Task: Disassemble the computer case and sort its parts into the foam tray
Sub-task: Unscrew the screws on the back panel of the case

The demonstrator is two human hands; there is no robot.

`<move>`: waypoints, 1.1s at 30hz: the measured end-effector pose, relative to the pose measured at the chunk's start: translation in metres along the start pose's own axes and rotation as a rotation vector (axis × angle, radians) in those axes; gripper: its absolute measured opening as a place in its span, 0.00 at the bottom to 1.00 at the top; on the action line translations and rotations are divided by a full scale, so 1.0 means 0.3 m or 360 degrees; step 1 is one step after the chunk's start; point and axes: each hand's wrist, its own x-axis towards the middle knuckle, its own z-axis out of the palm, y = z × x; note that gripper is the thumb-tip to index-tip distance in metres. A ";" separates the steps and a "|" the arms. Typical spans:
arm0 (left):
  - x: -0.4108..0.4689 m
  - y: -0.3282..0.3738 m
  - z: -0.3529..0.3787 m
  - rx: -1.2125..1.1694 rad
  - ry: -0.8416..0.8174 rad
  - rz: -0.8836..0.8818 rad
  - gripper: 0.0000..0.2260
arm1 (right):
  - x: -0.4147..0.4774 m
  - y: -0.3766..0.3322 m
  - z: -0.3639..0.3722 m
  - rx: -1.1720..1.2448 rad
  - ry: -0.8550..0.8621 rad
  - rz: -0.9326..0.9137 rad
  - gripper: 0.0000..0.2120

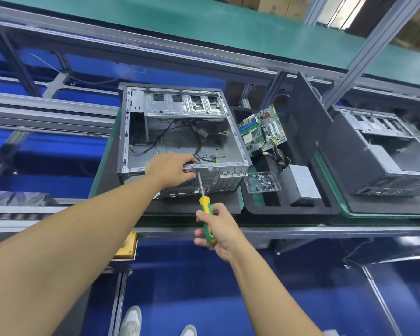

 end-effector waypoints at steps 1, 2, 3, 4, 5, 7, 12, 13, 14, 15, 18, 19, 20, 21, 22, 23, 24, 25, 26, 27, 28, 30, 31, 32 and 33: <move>-0.001 0.001 0.000 -0.0007 -0.0001 0.0000 0.20 | -0.004 -0.006 0.002 0.0003 -0.0018 0.0024 0.10; -0.004 0.002 0.001 -0.0011 0.0000 -0.0001 0.20 | -0.008 -0.013 0.003 0.0040 -0.0041 0.0054 0.10; -0.005 0.003 0.002 -0.0013 0.0000 -0.0002 0.19 | -0.013 -0.021 0.004 0.0105 -0.0074 0.0087 0.10; -0.007 0.004 0.001 -0.0019 0.0000 -0.0004 0.19 | -0.019 -0.026 0.005 0.0171 -0.0122 0.0115 0.12; -0.007 0.004 -0.001 -0.0024 0.0001 0.0002 0.19 | -0.020 -0.026 0.005 0.0212 -0.0157 0.0130 0.13; -0.006 0.008 -0.007 -0.0039 -0.0005 0.0039 0.21 | -0.021 -0.015 0.001 0.0216 -0.0150 0.0117 0.14; -0.008 0.040 0.000 -0.0023 -0.0024 0.0005 0.21 | -0.019 -0.001 -0.018 0.0117 -0.0053 0.0000 0.07; -0.010 0.052 0.004 -0.0002 -0.0017 -0.0002 0.22 | -0.017 0.001 -0.021 0.0105 -0.0040 -0.0019 0.09; -0.014 0.064 0.008 0.0004 -0.0003 -0.0007 0.22 | -0.015 0.002 -0.025 0.0093 -0.0028 -0.0039 0.11; -0.022 0.075 0.011 -0.0017 0.0024 -0.0015 0.23 | -0.013 0.002 -0.028 0.0070 -0.0014 -0.0056 0.12; -0.078 0.110 0.009 -0.0253 0.0414 -0.0003 0.21 | -0.011 -0.006 -0.028 0.0015 0.0016 -0.0036 0.12; -0.104 0.121 0.012 -0.0356 0.0605 -0.0006 0.16 | -0.010 -0.008 -0.027 0.0042 0.0022 -0.0016 0.11; -0.130 0.134 0.020 -0.0479 0.0720 -0.0059 0.10 | -0.008 -0.008 -0.025 0.0098 0.0029 0.0014 0.10; -0.156 0.151 0.028 -0.0661 0.0725 -0.0186 0.05 | -0.006 -0.009 -0.023 0.0167 0.0028 0.0043 0.11; -0.173 0.169 0.036 -0.0883 0.0637 -0.0392 0.02 | -0.006 -0.010 -0.021 0.0226 0.0013 0.0060 0.12; -0.178 0.186 0.041 -0.1118 0.0495 -0.0666 0.04 | -0.004 -0.009 -0.020 0.0251 -0.0009 0.0061 0.14; -0.178 0.201 0.043 -0.1357 0.0345 -0.0929 0.07 | -0.002 -0.006 -0.018 0.0246 -0.0020 0.0051 0.14; -0.174 0.213 0.044 -0.1603 0.0228 -0.1127 0.10 | -0.002 -0.002 -0.017 0.0223 -0.0014 0.0035 0.14; -0.166 0.224 0.043 -0.1826 0.0170 -0.1242 0.11 | -0.002 0.002 -0.016 0.0198 -0.0003 0.0009 0.13; -0.155 0.231 0.041 -0.2009 0.0158 -0.1299 0.11 | -0.002 0.004 -0.016 0.0179 0.0001 -0.0028 0.12; -0.142 0.238 0.039 -0.2171 0.0159 -0.1325 0.10 | 0.000 0.006 -0.017 0.0163 -0.0004 -0.0073 0.11; -0.122 0.253 0.033 -0.2434 0.0146 -0.1361 0.08 | 0.002 0.009 -0.021 0.0141 -0.0006 -0.0137 0.08; -0.115 0.259 0.033 -0.2514 0.0137 -0.1385 0.07 | 0.002 0.007 -0.024 0.0130 0.0007 -0.0150 0.09; -0.108 0.264 0.033 -0.2563 0.0133 -0.1413 0.07 | 0.004 0.007 -0.026 0.0116 0.0023 -0.0157 0.11; -0.103 0.266 0.034 -0.2589 0.0132 -0.1437 0.06 | 0.006 0.005 -0.026 0.0094 0.0036 -0.0166 0.13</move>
